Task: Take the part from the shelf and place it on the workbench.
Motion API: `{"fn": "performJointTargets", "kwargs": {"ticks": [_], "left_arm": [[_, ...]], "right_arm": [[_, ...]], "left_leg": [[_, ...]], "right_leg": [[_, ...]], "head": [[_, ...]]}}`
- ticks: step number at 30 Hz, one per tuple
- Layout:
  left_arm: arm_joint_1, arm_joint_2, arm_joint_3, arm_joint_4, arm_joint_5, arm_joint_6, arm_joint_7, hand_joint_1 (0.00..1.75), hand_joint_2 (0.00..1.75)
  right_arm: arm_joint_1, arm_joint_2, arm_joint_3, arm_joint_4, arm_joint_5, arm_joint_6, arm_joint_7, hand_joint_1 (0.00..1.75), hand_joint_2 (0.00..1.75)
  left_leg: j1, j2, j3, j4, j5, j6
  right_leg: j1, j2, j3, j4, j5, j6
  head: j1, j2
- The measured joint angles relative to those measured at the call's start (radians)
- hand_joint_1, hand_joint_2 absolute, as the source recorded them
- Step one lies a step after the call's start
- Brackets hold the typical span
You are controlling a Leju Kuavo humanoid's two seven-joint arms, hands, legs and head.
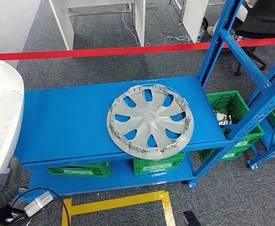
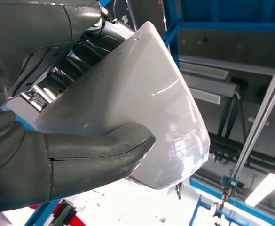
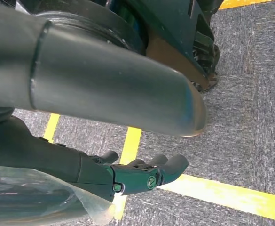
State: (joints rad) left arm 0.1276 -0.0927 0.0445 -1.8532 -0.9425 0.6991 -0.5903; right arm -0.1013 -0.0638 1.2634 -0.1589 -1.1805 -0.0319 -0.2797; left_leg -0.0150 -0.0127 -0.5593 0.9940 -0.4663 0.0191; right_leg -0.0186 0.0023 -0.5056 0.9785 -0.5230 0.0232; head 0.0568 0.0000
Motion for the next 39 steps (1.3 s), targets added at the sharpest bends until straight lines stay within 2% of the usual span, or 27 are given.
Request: {"fn": "performJointTargets", "kwargs": {"ticks": [5,8,9,11,13,14,15,16,18,19,20,21,23,24,25,26,28,29,30,31,32,33,35,36,37,38,39], "left_arm": [[0.025,0.034,0.000,-0.002,-0.001,0.000,0.018,1.75,1.75],[0.031,0.052,0.000,-0.005,-0.006,0.000,0.032,1.75,1.75],[0.032,0.056,0.000,-0.007,-0.008,0.000,0.036,1.75,1.75],[0.032,0.063,0.000,-0.010,-0.012,0.000,0.041,1.75,1.75],[0.034,0.068,0.000,-0.010,-0.018,0.001,0.046,1.75,1.75],[0.035,0.070,0.000,-0.010,-0.021,0.000,0.049,1.75,1.75],[0.035,0.072,-0.001,-0.010,-0.023,0.000,0.051,1.75,1.75],[0.035,0.074,-0.001,-0.010,-0.025,0.000,0.053,1.75,1.75],[0.035,0.076,-0.001,-0.010,-0.027,0.000,0.056,1.75,1.75],[0.035,0.077,-0.001,-0.010,-0.028,0.000,0.056,1.75,1.75],[0.035,0.079,-0.001,-0.010,-0.029,0.000,0.056,1.75,1.75],[0.035,0.080,-0.001,-0.010,-0.029,0.000,0.056,1.75,1.75],[0.035,0.084,-0.001,-0.011,-0.030,0.000,0.056,1.75,1.75],[0.036,0.085,-0.001,-0.011,-0.029,0.001,0.056,1.75,1.75],[0.036,0.087,-0.001,-0.011,-0.029,0.001,0.056,1.75,1.75],[0.036,0.089,-0.002,-0.011,-0.029,0.001,0.056,1.75,1.75],[0.036,0.091,-0.002,-0.010,-0.031,0.001,0.056,1.75,1.75],[0.036,0.091,-0.003,-0.010,-0.033,0.001,0.056,1.75,1.75],[0.036,0.092,-0.003,-0.010,-0.034,0.000,0.056,1.75,1.75],[0.036,0.092,-0.003,-0.010,-0.035,0.000,0.056,1.75,1.75],[0.036,0.093,-0.003,-0.010,-0.036,0.000,0.055,1.75,1.75],[0.035,0.094,-0.003,-0.010,-0.036,0.001,0.055,1.75,1.75],[0.031,0.095,-0.004,-0.011,-0.035,0.001,0.053,1.75,1.75],[0.029,0.095,-0.004,-0.011,-0.035,0.001,0.052,1.75,1.75],[0.028,0.096,-0.004,-0.011,-0.034,0.001,0.052,1.75,1.75],[0.028,0.097,-0.004,-0.011,-0.033,0.001,0.052,1.75,1.75],[0.027,0.097,-0.004,-0.011,-0.032,0.001,0.052,1.75,1.75]], "right_arm": [[-0.002,0.014,0.000,0.000,0.003,-0.007,0.004,0.00,0.00],[-0.003,0.022,0.000,-0.001,0.003,-0.009,0.006,0.00,0.00],[-0.003,0.023,0.000,-0.001,0.003,-0.009,0.007,0.00,0.00],[-0.003,0.024,0.000,-0.001,0.002,-0.010,0.008,0.00,0.00],[-0.003,0.025,0.000,-0.001,0.001,-0.011,0.008,0.00,0.00],[-0.002,0.025,0.000,-0.001,0.000,-0.011,0.008,0.00,0.00],[-0.002,0.026,0.000,-0.001,-0.001,-0.011,0.008,0.00,0.00],[-0.002,0.026,0.000,-0.001,-0.001,-0.011,0.008,0.00,0.00],[-0.004,0.026,0.000,-0.001,-0.002,-0.012,0.008,0.00,0.00],[-0.006,0.026,0.000,-0.001,-0.002,-0.012,0.008,0.00,0.00],[-0.007,0.026,0.000,-0.001,-0.002,-0.012,0.008,0.00,0.00],[-0.008,0.027,0.000,-0.001,-0.002,-0.012,0.008,0.00,0.00],[-0.007,0.029,0.000,-0.001,-0.002,-0.012,0.008,0.00,0.00],[-0.007,0.030,0.000,-0.002,-0.003,-0.012,0.008,0.00,0.00],[-0.007,0.031,0.000,-0.002,-0.003,-0.012,0.008,0.00,0.00],[-0.007,0.032,0.000,-0.002,-0.003,-0.012,0.008,0.00,0.00],[-0.007,0.032,0.000,-0.002,-0.003,-0.012,0.008,0.00,0.00],[-0.007,0.032,0.000,-0.002,-0.003,-0.012,0.008,0.00,0.00],[-0.006,0.033,0.000,-0.002,-0.004,-0.012,0.008,0.00,0.00],[-0.006,0.033,0.000,-0.002,-0.004,-0.012,0.008,0.00,0.00],[-0.006,0.033,0.000,-0.002,-0.004,-0.012,0.008,0.00,0.00],[-0.006,0.033,0.000,-0.002,-0.004,-0.012,0.008,0.00,0.00],[-0.007,0.033,0.000,-0.002,-0.004,-0.012,0.008,0.00,0.00],[-0.007,0.033,0.000,-0.002,-0.005,-0.012,0.008,0.00,0.00],[-0.007,0.033,0.000,-0.002,-0.005,-0.012,0.007,0.00,0.00],[-0.006,0.033,0.000,-0.002,-0.005,-0.012,0.007,0.00,0.00],[-0.005,0.033,0.000,-0.002,-0.005,-0.012,0.007,0.00,0.00]], "left_leg": [[-0.001,0.000,-0.004,0.008,-0.004,0.006],[0.000,0.001,-0.004,0.003,0.004,0.019],[0.003,0.003,-0.003,-0.004,0.011,0.025],[0.007,0.008,-0.004,-0.017,0.023,0.034],[0.005,0.011,-0.013,-0.016,0.030,0.036],[0.004,0.012,-0.019,-0.014,0.032,0.035],[0.003,0.012,-0.024,-0.011,0.035,0.034],[0.003,0.012,-0.030,-0.008,0.037,0.032],[0.003,0.012,-0.039,0.001,0.041,0.027],[0.002,0.012,-0.044,0.005,0.043,0.023],[0.001,0.011,-0.048,0.009,0.047,0.017],[0.001,0.011,-0.052,0.012,0.053,0.011],[0.002,0.010,-0.057,0.014,0.062,-0.002],[0.003,0.010,-0.061,0.020,0.052,-0.009],[0.005,0.010,-0.068,0.038,0.027,-0.016],[0.007,0.009,-0.079,0.076,-0.014,-0.022],[0.013,0.010,-0.106,0.197,-0.112,-0.034],[0.015,0.010,-0.113,0.255,-0.141,-0.038],[0.018,0.010,-0.109,0.288,-0.147,-0.040],[0.020,0.010,-0.091,0.287,-0.133,-0.041],[0.022,0.010,-0.056,0.247,-0.106,-0.041],[0.023,0.010,-0.009,0.179,-0.082,-0.039],[0.020,0.008,0.073,0.044,-0.066,-0.031],[0.018,0.007,0.092,0.007,-0.071,-0.027],[0.015,0.007,0.095,-0.006,-0.074,-0.022],[0.013,0.007,0.089,-0.011,-0.069,-0.016],[0.014,0.010,0.082,-0.014,-0.060,-0.008]], "right_leg": [[-0.001,0.000,0.000,0.000,0.001,0.006],[-0.002,0.001,0.000,-0.002,0.004,0.017],[-0.002,0.001,-0.005,0.006,-0.006,0.021],[0.000,0.000,-0.036,0.076,-0.065,0.023],[0.000,-0.001,-0.089,0.213,-0.140,0.024],[0.000,-0.001,-0.107,0.265,-0.158,0.024],[0.000,-0.001,-0.110,0.283,-0.155,0.024],[0.000,-0.001,-0.093,0.260,-0.133,0.023],[-0.001,-0.002,-0.017,0.125,-0.072,0.020],[0.001,-0.002,0.020,0.061,-0.053,0.017],[0.002,-0.001,0.042,0.019,-0.043,0.014],[0.004,0.000,0.047,0.001,-0.041,0.010],[0.005,0.000,0.035,0.002,-0.033,0.001],[0.004,-0.002,0.027,0.002,-0.026,-0.007],[0.002,-0.004,0.021,0.001,-0.019,-0.016],[0.001,-0.006,0.014,0.000,-0.010,-0.023],[0.001,-0.008,-0.004,0.002,0.008,-0.030],[0.002,-0.009,-0.015,0.005,0.017,-0.029],[0.002,-0.010,-0.029,0.009,0.025,-0.028],[0.002,-0.010,-0.042,0.014,0.031,-0.027],[0.002,-0.010,-0.055,0.020,0.036,-0.025],[0.002,-0.010,-0.065,0.026,0.040,-0.023],[0.003,-0.009,-0.081,0.034,0.051,-0.014],[0.003,-0.008,-0.087,0.035,0.058,-0.008],[0.003,-0.008,-0.091,0.034,0.067,-0.001],[0.002,-0.007,-0.095,0.031,0.076,0.007],[0.001,-0.006,-0.099,0.033,0.074,0.012]], "head": [[0.000,0.000],[0.000,0.000],[0.001,0.000],[0.004,0.000],[0.008,0.000],[0.008,0.000],[0.008,0.000],[0.008,0.000],[0.009,0.000],[0.008,0.000],[0.008,0.000],[0.008,0.000],[0.008,0.000],[0.007,0.000],[0.006,0.000],[0.005,0.000],[0.001,0.000],[0.000,0.000],[0.000,0.000],[0.000,0.000],[-0.001,0.000],[-0.001,0.000],[0.000,0.000],[0.000,0.000],[0.001,0.000],[0.001,0.000],[0.000,0.000]]}}
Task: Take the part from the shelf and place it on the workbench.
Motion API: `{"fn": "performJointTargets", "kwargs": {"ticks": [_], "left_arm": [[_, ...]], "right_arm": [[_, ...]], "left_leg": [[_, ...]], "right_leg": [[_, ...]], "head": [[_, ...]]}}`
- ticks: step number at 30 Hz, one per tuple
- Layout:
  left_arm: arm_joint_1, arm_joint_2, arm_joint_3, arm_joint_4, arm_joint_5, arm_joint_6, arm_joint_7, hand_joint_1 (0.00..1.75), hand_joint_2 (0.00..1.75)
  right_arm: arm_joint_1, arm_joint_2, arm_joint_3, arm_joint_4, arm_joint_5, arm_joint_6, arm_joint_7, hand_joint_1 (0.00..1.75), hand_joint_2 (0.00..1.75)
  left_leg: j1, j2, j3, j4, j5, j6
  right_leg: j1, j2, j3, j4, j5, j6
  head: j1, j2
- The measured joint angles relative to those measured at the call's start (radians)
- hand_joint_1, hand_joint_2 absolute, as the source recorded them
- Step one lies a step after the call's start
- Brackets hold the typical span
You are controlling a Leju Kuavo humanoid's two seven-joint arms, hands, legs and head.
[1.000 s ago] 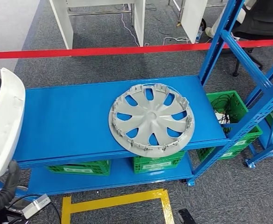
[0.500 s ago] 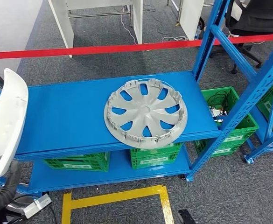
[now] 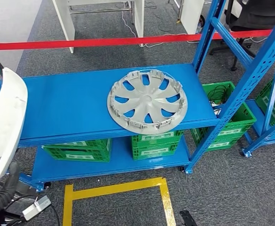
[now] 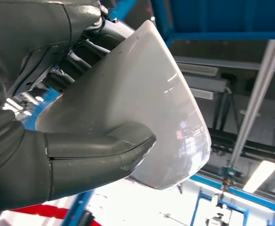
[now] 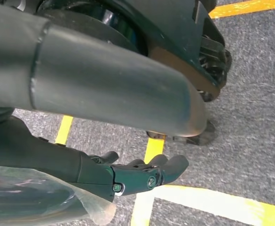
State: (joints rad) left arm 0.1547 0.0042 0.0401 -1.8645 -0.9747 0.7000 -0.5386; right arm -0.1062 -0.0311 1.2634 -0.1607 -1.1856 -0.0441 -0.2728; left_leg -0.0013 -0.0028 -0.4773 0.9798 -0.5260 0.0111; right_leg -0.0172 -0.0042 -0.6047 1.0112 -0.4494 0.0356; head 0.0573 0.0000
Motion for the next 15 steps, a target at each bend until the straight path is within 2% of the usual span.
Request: {"fn": "performJointTargets", "kwargs": {"ticks": [1,2,4,5,6,7,8,9,10,11,12,13,14,15], "left_arm": [[-0.001,0.000,-0.001,0.000,0.001,0.000,0.001,1.75,1.75],[-0.002,0.001,-0.002,0.000,0.001,0.000,0.001,1.75,1.75],[-0.004,0.002,-0.003,0.000,0.004,0.000,0.005,1.75,1.75],[-0.004,0.002,-0.004,0.001,0.005,0.000,0.007,1.75,1.75],[-0.004,0.002,-0.005,0.001,0.007,0.000,0.010,1.75,1.75],[-0.004,0.002,-0.005,0.001,0.008,0.000,0.012,1.75,1.75],[-0.004,0.002,-0.006,0.002,0.008,0.000,0.015,1.75,1.75],[-0.004,0.002,-0.006,0.002,0.008,0.000,0.018,1.75,1.75],[-0.004,0.003,-0.006,0.002,0.008,0.000,0.019,1.75,1.75],[-0.003,0.003,-0.005,0.002,0.008,0.000,0.020,1.75,1.75],[-0.003,0.003,-0.005,0.002,0.009,0.000,0.018,1.75,1.75],[-0.002,0.003,-0.005,0.001,0.010,0.000,0.016,1.75,1.75],[0.000,0.004,-0.005,0.001,0.012,0.000,0.014,1.75,1.75],[0.003,0.006,-0.004,0.001,0.015,0.000,0.012,1.75,1.75]], "right_arm": [[0.001,0.000,0.000,0.000,-0.001,0.000,0.000,0.00,0.00],[0.003,0.000,0.000,0.000,-0.001,-0.001,-0.001,0.00,0.00],[0.003,0.000,0.000,0.000,-0.003,-0.001,-0.002,0.00,0.00],[0.003,0.000,0.000,0.000,-0.003,-0.002,-0.002,0.00,0.00],[0.004,0.000,0.000,0.000,-0.004,-0.002,-0.003,0.00,0.00],[0.004,0.000,0.000,0.000,-0.005,-0.003,-0.004,0.00,0.00],[0.004,0.000,0.000,0.000,-0.006,-0.004,-0.005,0.00,0.00],[0.004,0.000,0.000,0.000,-0.006,-0.005,-0.005,0.00,0.00],[0.003,0.000,-0.001,0.000,-0.006,-0.007,-0.006,0.00,0.00],[0.002,0.000,-0.001,0.000,-0.006,-0.009,-0.007,0.00,0.00],[0.000,0.000,-0.001,0.000,-0.005,-0.010,-0.008,0.00,0.00],[0.000,0.001,-0.001,0.000,-0.005,-0.012,-0.008,0.00,0.00],[0.001,0.003,-0.001,0.000,-0.004,-0.013,-0.008,0.00,0.00],[0.002,0.006,-0.001,0.000,-0.003,-0.015,-0.008,0.00,0.00]], "left_leg": [[0.001,0.002,-0.010,-0.004,0.011,0.010],[0.003,0.005,-0.021,-0.008,0.023,0.018],[0.001,0.008,-0.048,-0.008,0.044,0.028],[-0.001,0.009,-0.063,-0.007,0.055,0.029],[-0.003,0.010,-0.080,-0.005,0.067,0.030],[-0.006,0.010,-0.096,-0.003,0.078,0.030],[-0.008,0.010,-0.114,0.001,0.089,0.029],[-0.009,0.010,-0.130,0.006,0.098,0.027],[-0.011,0.010,-0.143,0.012,0.106,0.024],[-0.012,0.010,-0.153,0.019,0.114,0.020],[-0.013,0.010,-0.160,0.024,0.122,0.016],[-0.013,0.011,-0.164,0.026,0.132,0.011],[-0.012,0.011,-0.167,0.026,0.141,0.006],[-0.010,0.010,-0.171,0.027,0.145,0.001]], "right_leg": [[0.000,0.001,-0.009,0.012,-0.020,0.004],[-0.001,0.002,-0.022,0.042,-0.057,0.007],[-0.001,0.003,-0.053,0.152,-0.158,0.008],[-0.001,0.003,-0.062,0.212,-0.189,0.009],[-0.001,0.003,-0.064,0.258,-0.194,0.009],[-0.001,0.003,-0.054,0.278,-0.176,0.008],[0.000,0.003,-0.028,0.266,-0.141,0.006],[0.001,0.003,0.013,0.223,-0.109,0.003],[0.003,0.003,0.069,0.152,-0.096,-0.001],[0.005,0.003,0.128,0.070,-0.103,-0.006],[0.007,0.003,0.172,0.001,-0.121,-0.010],[0.010,0.004,0.198,-0.045,-0.138,-0.013],[0.011,0.004,0.203,-0.065,-0.143,-0.017],[0.010,0.002,0.195,-0.066,-0.138,-0.022]], "head": [[0.001,0.000],[0.003,0.000],[0.008,0.000],[0.010,0.000],[0.010,0.000],[0.010,0.000],[0.010,0.000],[0.011,0.000],[0.011,0.000],[0.010,0.000],[0.011,0.000],[0.010,0.001],[0.010,0.001],[0.011,0.000]]}}
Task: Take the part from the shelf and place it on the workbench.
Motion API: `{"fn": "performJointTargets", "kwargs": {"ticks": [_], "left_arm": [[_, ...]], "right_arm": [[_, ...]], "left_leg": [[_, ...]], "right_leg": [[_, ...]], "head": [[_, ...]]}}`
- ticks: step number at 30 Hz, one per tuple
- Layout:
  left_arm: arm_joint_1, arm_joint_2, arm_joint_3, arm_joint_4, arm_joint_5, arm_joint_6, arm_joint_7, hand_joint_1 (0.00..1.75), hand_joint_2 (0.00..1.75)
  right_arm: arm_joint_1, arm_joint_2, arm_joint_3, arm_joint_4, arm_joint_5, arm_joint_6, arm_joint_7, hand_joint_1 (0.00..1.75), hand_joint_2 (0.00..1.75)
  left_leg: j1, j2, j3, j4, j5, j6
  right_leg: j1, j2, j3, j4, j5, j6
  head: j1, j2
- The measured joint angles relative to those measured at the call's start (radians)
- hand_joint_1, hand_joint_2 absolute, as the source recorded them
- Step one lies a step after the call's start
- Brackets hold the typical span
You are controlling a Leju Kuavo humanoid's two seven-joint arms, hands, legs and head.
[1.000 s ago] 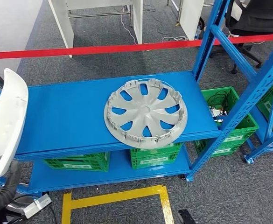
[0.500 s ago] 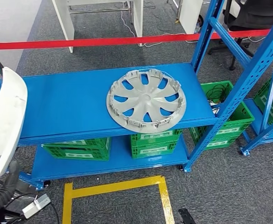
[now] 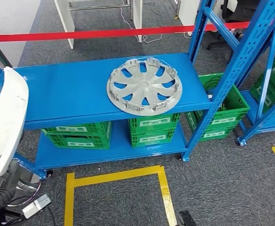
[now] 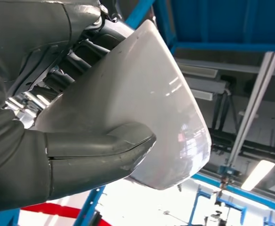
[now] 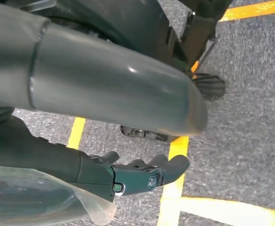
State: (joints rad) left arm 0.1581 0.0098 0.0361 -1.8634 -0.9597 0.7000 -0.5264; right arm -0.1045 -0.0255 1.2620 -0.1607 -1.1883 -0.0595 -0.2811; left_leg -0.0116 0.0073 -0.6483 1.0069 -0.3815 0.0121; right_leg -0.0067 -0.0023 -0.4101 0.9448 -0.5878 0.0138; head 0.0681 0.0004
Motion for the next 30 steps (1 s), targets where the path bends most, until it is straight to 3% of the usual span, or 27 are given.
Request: {"fn": "performJointTargets", "kwargs": {"ticks": [1,2,5,6,7,8,10,12,13,15,16,17,20,21,22,23,24,25,26,28,29,30], "left_arm": [[0.004,0.002,0.001,0.000,0.003,0.000,-0.001,1.75,1.75],[0.009,0.003,0.002,0.000,0.006,0.000,-0.002,1.75,1.75],[0.018,0.008,0.008,0.000,0.013,0.000,-0.005,1.75,1.75],[0.022,0.009,0.011,0.000,0.016,0.000,-0.004,1.75,1.75],[0.025,0.010,0.014,0.000,0.019,0.000,-0.003,1.75,1.75],[0.029,0.012,0.017,0.000,0.022,0.000,-0.002,1.75,1.75],[0.035,0.016,0.023,0.000,0.026,0.000,0.001,1.75,1.75],[0.038,0.018,0.029,-0.001,0.028,0.000,0.003,1.75,1.75],[0.038,0.020,0.032,-0.001,0.029,0.000,0.003,1.75,1.75],[0.040,0.021,0.035,-0.001,0.032,0.000,0.005,1.75,1.75],[0.040,0.021,0.036,-0.001,0.034,0.000,0.007,1.75,1.75],[0.039,0.021,0.036,-0.001,0.035,0.000,0.009,1.75,1.75],[0.040,0.022,0.036,-0.001,0.036,0.000,0.011,1.75,1.75],[0.040,0.022,0.037,-0.001,0.036,0.000,0.012,1.75,1.75],[0.040,0.023,0.037,-0.001,0.036,0.000,0.013,1.75,1.75],[0.040,0.023,0.037,-0.001,0.035,0.000,0.015,1.75,1.75],[0.041,0.023,0.037,-0.001,0.035,0.000,0.018,1.75,1.75],[0.040,0.024,0.037,-0.001,0.035,0.000,0.021,1.75,1.75],[0.041,0.025,0.037,-0.001,0.036,0.000,0.024,1.75,1.75],[0.040,0.028,0.037,-0.001,0.037,0.000,0.028,1.75,1.75],[0.040,0.030,0.037,-0.001,0.037,0.000,0.029,1.75,1.75],[0.040,0.031,0.036,-0.001,0.037,0.000,0.030,1.75,1.75]], "right_arm": [[0.002,0.002,0.000,0.000,0.001,-0.002,0.000,0.00,0.00],[0.003,0.004,0.000,0.000,0.002,-0.004,0.001,0.00,0.00],[0.004,0.012,0.000,0.000,0.004,-0.007,0.002,0.00,0.00],[0.003,0.016,0.000,0.000,0.004,-0.010,0.003,0.00,0.00],[0.002,0.020,0.000,0.000,0.005,-0.014,0.005,0.00,0.00],[0.002,0.024,0.000,0.000,0.005,-0.018,0.008,0.00,0.00],[0.002,0.034,0.000,0.000,0.005,-0.027,0.013,0.00,0.00],[0.000,0.043,0.000,-0.001,0.004,-0.033,0.017,0.00,0.00],[-0.001,0.047,0.000,-0.001,0.004,-0.035,0.019,0.00,0.00],[-0.002,0.051,0.000,-0.001,0.003,-0.038,0.022,0.00,0.00],[-0.001,0.053,0.000,-0.001,0.003,-0.038,0.024,0.00,0.00],[-0.001,0.054,0.000,-0.001,0.003,-0.039,0.026,0.00,0.00],[-0.001,0.055,0.000,-0.001,0.003,-0.040,0.028,0.00,0.00],[-0.001,0.055,0.000,-0.001,0.003,-0.040,0.028,0.00,0.00],[-0.001,0.055,0.000,-0.001,0.003,-0.040,0.028,0.00,0.00],[-0.001,0.055,0.000,-0.001,0.003,-0.041,0.028,0.00,0.00],[-0.001,0.055,0.000,-0.001,0.002,-0.042,0.027,0.00,0.00],[-0.002,0.055,0.000,-0.001,0.002,-0.043,0.026,0.00,0.00],[-0.004,0.055,0.000,-0.001,0.002,-0.045,0.024,0.00,0.00],[-0.008,0.056,-0.001,-0.001,0.002,-0.047,0.020,0.00,0.00],[-0.009,0.057,-0.001,-0.001,0.002,-0.047,0.019,0.00,0.00],[-0.008,0.058,-0.001,-0.001,0.002,-0.047,0.018,0.00,0.00]], "left_leg": [[0.002,-0.001,-0.005,0.008,-0.015,-0.007],[0.004,-0.003,-0.012,0.032,-0.050,-0.014],[0.013,-0.004,-0.039,0.202,-0.202,-0.031],[0.015,-0.004,-0.041,0.256,-0.218,-0.035],[0.017,-0.004,-0.033,0.285,-0.209,-0.037],[0.020,-0.004,-0.011,0.280,-0.183,-0.038],[0.022,-0.005,0.073,0.176,-0.139,-0.035],[0.019,-0.007,0.152,0.048,-0.144,-0.026],[0.017,-0.008,0.169,0.014,-0.155,-0.021],[0.016,-0.007,0.162,-0.005,-0.153,-0.010],[0.017,-0.005,0.150,-0.008,-0.146,-0.003],[0.019,-0.003,0.136,-0.011,-0.135,0.006],[0.016,0.001,0.090,-0.012,-0.098,0.023],[0.013,0.001,0.075,-0.011,-0.085,0.025],[0.010,0.002,0.060,-0.011,-0.073,0.025],[0.007,0.002,0.044,-0.011,-0.061,0.025],[0.004,0.002,0.030,-0.010,-0.049,0.025],[0.002,0.002,0.018,-0.010,-0.037,0.023],[0.000,0.002,0.009,-0.008,-0.026,0.021],[-0.004,0.003,-0.003,-0.007,-0.001,0.014],[-0.004,0.003,-0.007,-0.009,0.011,0.010],[-0.003,0.004,-0.011,-0.012,0.023,0.006]], "right_leg": [[-0.001,-0.002,-0.009,0.001,0.009,-0.006],[-0.004,-0.005,-0.020,0.000,0.020,-0.013],[-0.005,-0.011,-0.058,0.009,0.051,-0.023],[-0.005,-0.012,-0.073,0.016,0.061,-0.022],[-0.005,-0.013,-0.089,0.025,0.069,-0.021],[-0.005,-0.013,-0.107,0.034,0.077,-0.019],[-0.005,-0.014,-0.141,0.053,0.087,-0.013],[-0.003,-0.013,-0.163,0.068,0.098,-0.003],[-0.002,-0.013,-0.170,0.071,0.106,0.003],[-0.003,-0.012,-0.186,0.075,0.120,0.016],[-0.004,-0.011,-0.197,0.082,0.111,0.021],[-0.004,-0.009,-0.210,0.101,0.082,0.024],[-0.004,-0.002,-0.250,0.255,-0.061,0.030],[-0.004,-0.002,-0.255,0.312,-0.081,0.031],[-0.004,-0.001,-0.251,0.347,-0.075,0.030],[-0.003,-0.001,-0.233,0.353,-0.048,0.027],[-0.002,-0.001,-0.199,0.324,-0.012,0.023],[-0.001,-0.001,-0.149,0.264,0.013,0.017],[0.002,-0.001,-0.084,0.177,0.021,0.011],[0.007,0.000,0.014,0.024,0.000,0.002],[0.010,0.001,0.033,-0.015,-0.008,-0.001],[0.009,0.001,0.028,-0.025,-0.005,-0.004]], "head": [[-0.001,0.000],[-0.003,0.000],[-0.010,0.000],[-0.011,0.000],[-0.012,0.000],[-0.013,0.000],[-0.013,0.000],[-0.013,0.000],[-0.013,0.000],[-0.012,0.000],[-0.011,0.000],[-0.009,0.000],[-0.001,0.000],[0.000,0.000],[0.000,0.000],[0.000,0.000],[0.000,0.000],[0.000,0.000],[0.001,0.000],[0.000,0.000],[-0.001,0.000],[-0.002,0.000]]}}
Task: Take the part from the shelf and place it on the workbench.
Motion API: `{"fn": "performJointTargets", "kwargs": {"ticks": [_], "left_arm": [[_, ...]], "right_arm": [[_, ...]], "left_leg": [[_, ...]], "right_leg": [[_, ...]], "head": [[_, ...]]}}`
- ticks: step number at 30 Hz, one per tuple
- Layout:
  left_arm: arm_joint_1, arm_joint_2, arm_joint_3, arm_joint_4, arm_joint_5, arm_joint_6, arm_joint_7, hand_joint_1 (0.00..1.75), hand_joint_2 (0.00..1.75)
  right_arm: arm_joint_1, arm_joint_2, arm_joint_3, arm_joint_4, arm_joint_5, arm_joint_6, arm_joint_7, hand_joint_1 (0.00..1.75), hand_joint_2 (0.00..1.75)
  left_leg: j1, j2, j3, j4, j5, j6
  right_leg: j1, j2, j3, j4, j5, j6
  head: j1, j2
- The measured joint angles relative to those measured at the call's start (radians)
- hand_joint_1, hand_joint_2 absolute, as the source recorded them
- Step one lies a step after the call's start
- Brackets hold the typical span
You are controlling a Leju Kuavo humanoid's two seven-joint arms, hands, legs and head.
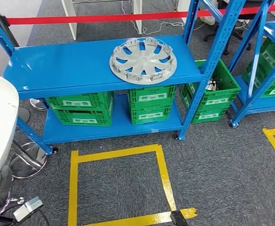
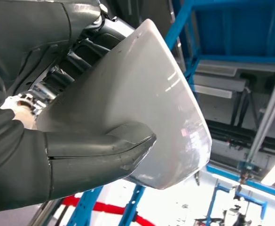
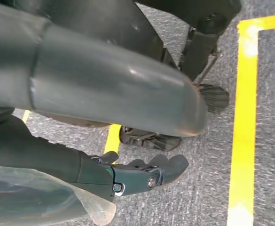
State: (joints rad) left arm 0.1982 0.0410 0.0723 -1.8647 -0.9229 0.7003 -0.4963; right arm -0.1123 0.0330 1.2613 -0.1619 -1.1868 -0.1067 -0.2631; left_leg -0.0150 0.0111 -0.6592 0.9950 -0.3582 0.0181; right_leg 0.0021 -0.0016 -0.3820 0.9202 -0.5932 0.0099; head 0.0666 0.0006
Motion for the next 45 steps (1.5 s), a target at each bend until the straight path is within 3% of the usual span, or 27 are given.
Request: {"fn": "performJointTargets", "kwargs": {"ticks": [1,3,5,6,7,9,10,12,14,16,18,20,22,23,24,26,28,29,31,33,36,37,38,39,41,43,45], "left_arm": [[0.001,0.001,-0.001,0.000,0.000,0.000,0.002,1.75,1.75],[0.002,0.005,-0.004,0.001,-0.001,0.000,0.005,1.75,1.75],[0.001,0.009,-0.008,0.001,-0.002,0.000,0.009,1.75,1.75],[0.000,0.011,-0.011,0.002,-0.002,0.000,0.011,1.75,1.75],[-0.001,0.013,-0.014,0.002,-0.002,0.000,0.014,1.75,1.75],[-0.003,0.016,-0.020,0.002,-0.003,0.000,0.017,1.75,1.75],[-0.005,0.018,-0.023,0.002,-0.003,0.000,0.017,1.75,1.75],[-0.009,0.022,-0.026,0.002,-0.005,0.000,0.017,1.75,1.75],[-0.012,0.025,-0.028,0.002,-0.006,0.000,0.018,1.75,1.75],[-0.013,0.027,-0.031,0.002,-0.007,0.000,0.021,1.75,1.75],[-0.019,0.028,-0.036,0.002,-0.006,0.000,0.023,1.75,1.75],[-0.023,0.028,-0.039,0.003,-0.001,0.000,0.025,1.75,1.75],[-0.023,0.028,-0.042,0.006,0.004,0.000,0.024,1.75,1.75],[-0.023,0.028,-0.043,0.007,0.006,0.000,0.023,1.75,1.75],[-0.024,0.028,-0.043,0.009,0.008,0.000,0.021,1.75,1.75],[-0.026,0.028,-0.044,0.011,0.012,0.000,0.019,1.75,1.75],[-0.030,0.029,-0.045,0.011,0.016,0.000,0.018,1.75,1.75],[-0.032,0.030,-0.045,0.011,0.019,0.000,0.016,1.75,1.75],[-0.036,0.031,-0.047,0.012,0.022,0.000,0.014,1.75,1.75],[-0.039,0.033,-0.049,0.014,0.023,0.000,0.014,1.75,1.75],[-0.041,0.036,-0.052,0.018,0.024,0.000,0.014,1.75,1.75],[-0.041,0.036,-0.052,0.019,0.024,0.000,0.014,1.75,1.75],[-0.041,0.036,-0.053,0.021,0.025,0.000,0.013,1.75,1.75],[-0.042,0.036,-0.054,0.023,0.026,0.000,0.012,1.75,1.75],[-0.045,0.037,-0.055,0.026,0.029,0.000,0.011,1.75,1.75],[-0.051,0.038,-0.056,0.027,0.031,0.000,0.011,1.75,1.75],[-0.054,0.038,-0.057,0.028,0.032,0.000,0.011,1.75,1.75]], "right_arm": [[0.001,0.001,0.000,0.000,0.000,-0.001,0.000,0.00,0.00],[0.006,0.003,-0.001,-0.001,-0.001,-0.003,-0.001,0.00,0.00],[0.007,0.005,-0.003,-0.001,-0.001,-0.004,-0.003,0.00,0.00],[0.007,0.005,-0.004,-0.002,-0.001,-0.004,-0.004,0.00,0.00],[0.007,0.005,-0.005,-0.002,-0.001,-0.004,-0.005,0.00,0.00],[0.007,0.005,-0.006,-0.002,-0.002,-0.004,-0.007,0.00,0.00],[0.007,0.005,-0.006,-0.002,-0.002,-0.004,-0.007,0.00,0.00],[0.007,0.006,-0.007,-0.002,-0.002,-0.004,-0.008,0.00,0.00],[0.007,0.006,-0.007,-0.002,-0.003,-0.004,-0.009,0.00,0.00],[0.010,0.007,-0.007,-0.002,-0.004,-0.004,-0.009,0.00,0.00],[0.012,0.007,-0.007,-0.002,-0.006,-0.004,-0.012,0.00,0.00],[0.012,0.007,-0.008,-0.002,-0.008,-0.005,-0.016,0.00,0.00],[0.015,0.007,-0.009,-0.002,-0.010,-0.005,-0.020,0.00,0.00],[0.016,0.007,-0.009,-0.002,-0.011,-0.005,-0.022,0.00,0.00],[0.017,0.007,-0.010,-0.002,-0.011,-0.005,-0.023,0.00,0.00],[0.017,0.007,-0.013,-0.002,-0.013,-0.005,-0.025,0.00,0.00],[0.015,0.007,-0.015,-0.002,-0.014,-0.005,-0.028,0.00,0.00],[0.014,0.007,-0.015,-0.002,-0.015,-0.006,-0.029,0.00,0.00],[0.017,0.007,-0.018,-0.002,-0.016,-0.006,-0.032,0.00,0.00],[0.019,0.007,-0.021,-0.002,-0.017,-0.007,-0.033,0.00,0.00],[0.020,0.007,-0.025,-0.002,-0.017,-0.007,-0.034,0.00,0.00],[0.020,0.007,-0.025,-0.002,-0.017,-0.007,-0.034,0.00,0.00],[0.020,0.007,-0.025,-0.002,-0.017,-0.007,-0.034,0.00,0.00],[0.020,0.007,-0.026,-0.002,-0.017,-0.008,-0.035,0.00,0.00],[0.020,0.007,-0.028,-0.002,-0.016,-0.008,-0.037,0.00,0.00],[0.020,0.007,-0.031,-0.002,-0.016,-0.009,-0.040,0.00,0.00],[0.019,0.007,-0.032,-0.002,-0.016,-0.010,-0.042,0.00,0.00]], "left_leg": [[0.002,-0.001,-0.004,0.000,-0.003,-0.006],[0.005,-0.005,-0.018,0.045,-0.069,-0.020],[0.011,-0.006,-0.037,0.168,-0.183,-0.032],[0.015,-0.006,-0.043,0.235,-0.217,-0.036],[0.018,-0.006,-0.042,0.284,-0.226,-0.039],[0.024,-0.006,0.002,0.275,-0.185,-0.042],[0.026,-0.007,0.046,0.219,-0.160,-0.042],[0.025,-0.012,0.128,0.090,-0.149,-0.035],[0.019,-0.016,0.154,0.031,-0.161,-0.027],[0.019,-0.013,0.149,0.015,-0.151,-0.015],[0.024,-0.010,0.138,-0.003,-0.138,0.001],[0.024,-0.007,0.119,-0.008,-0.129,0.011],[0.021,-0.003,0.099,-0.002,-0.117,0.014],[0.019,-0.001,0.090,0.002,-0.111,0.015],[0.018,-0.001,0.081,0.006,-0.106,0.014],[0.016,-0.001,0.063,0.015,-0.095,0.010],[0.014,-0.001,0.049,0.023,-0.082,0.000],[0.014,-0.001,0.045,0.024,-0.074,-0.005],[0.015,-0.002,0.039,0.022,-0.062,-0.017],[0.017,-0.005,0.030,0.045,-0.105,-0.030],[0.021,-0.007,0.005,0.204,-0.258,-0.044],[0.023,-0.007,0.001,0.263,-0.280,-0.047],[0.024,-0.007,0.006,0.302,-0.273,-0.050],[0.026,-0.007,0.024,0.308,-0.244,-0.051],[0.029,-0.007,0.104,0.223,-0.185,-0.051],[0.028,-0.009,0.208,0.066,-0.194,-0.045],[0.023,-0.011,0.252,-0.020,-0.219,-0.033]], "right_leg": [[0.000,-0.001,-0.011,0.002,0.010,-0.004],[-0.004,-0.007,-0.035,0.004,0.032,-0.018],[-0.004,-0.010,-0.062,0.016,0.052,-0.026],[-0.004,-0.010,-0.078,0.024,0.061,-0.026],[-0.005,-0.011,-0.096,0.034,0.070,-0.025],[-0.006,-0.011,-0.136,0.056,0.082,-0.020],[-0.007,-0.011,-0.152,0.066,0.086,-0.017],[-0.006,-0.010,-0.177,0.084,0.094,-0.008],[-0.006,-0.010,-0.195,0.092,0.109,0.004],[-0.008,-0.008,-0.209,0.092,0.120,0.016],[-0.008,-0.004,-0.236,0.126,0.078,0.025],[-0.010,-0.002,-0.276,0.237,-0.009,0.030],[-0.011,-0.001,-0.296,0.352,-0.052,0.034],[-0.011,-0.001,-0.287,0.368,-0.041,0.034],[-0.011,-0.001,-0.260,0.346,-0.014,0.032],[-0.010,0.000,-0.170,0.218,0.034,0.024],[-0.007,0.002,-0.094,0.096,0.038,0.016],[-0.005,0.003,-0.079,0.067,0.031,0.013],[-0.005,0.001,-0.086,0.057,0.043,0.005],[-0.009,-0.003,-0.105,0.053,0.064,-0.010],[-0.010,-0.007,-0.146,0.056,0.099,-0.024],[-0.010,-0.007,-0.162,0.060,0.111,-0.024],[-0.009,-0.008,-0.182,0.066,0.122,-0.023],[-0.010,-0.009,-0.201,0.072,0.132,-0.021],[-0.010,-0.009,-0.237,0.088,0.149,-0.013],[-0.008,-0.008,-0.257,0.100,0.164,-0.003],[-0.008,-0.007,-0.267,0.098,0.188,0.007]], "head": [[-0.001,0.000],[-0.004,0.000],[-0.009,0.000],[-0.011,0.000],[-0.012,-0.001],[-0.014,-0.001],[-0.014,-0.001],[-0.014,0.000],[-0.015,0.000],[-0.015,0.000],[-0.010,0.000],[-0.002,0.000],[0.002,0.000],[0.002,0.000],[0.002,0.000],[0.002,0.000],[0.001,0.000],[0.001,0.000],[0.001,0.000],[-0.003,0.000],[-0.009,-0.001],[-0.009,-0.001],[-0.009,-0.001],[-0.010,-0.001],[-0.010,-0.001],[-0.009,-0.001],[-0.008,-0.001]]}}
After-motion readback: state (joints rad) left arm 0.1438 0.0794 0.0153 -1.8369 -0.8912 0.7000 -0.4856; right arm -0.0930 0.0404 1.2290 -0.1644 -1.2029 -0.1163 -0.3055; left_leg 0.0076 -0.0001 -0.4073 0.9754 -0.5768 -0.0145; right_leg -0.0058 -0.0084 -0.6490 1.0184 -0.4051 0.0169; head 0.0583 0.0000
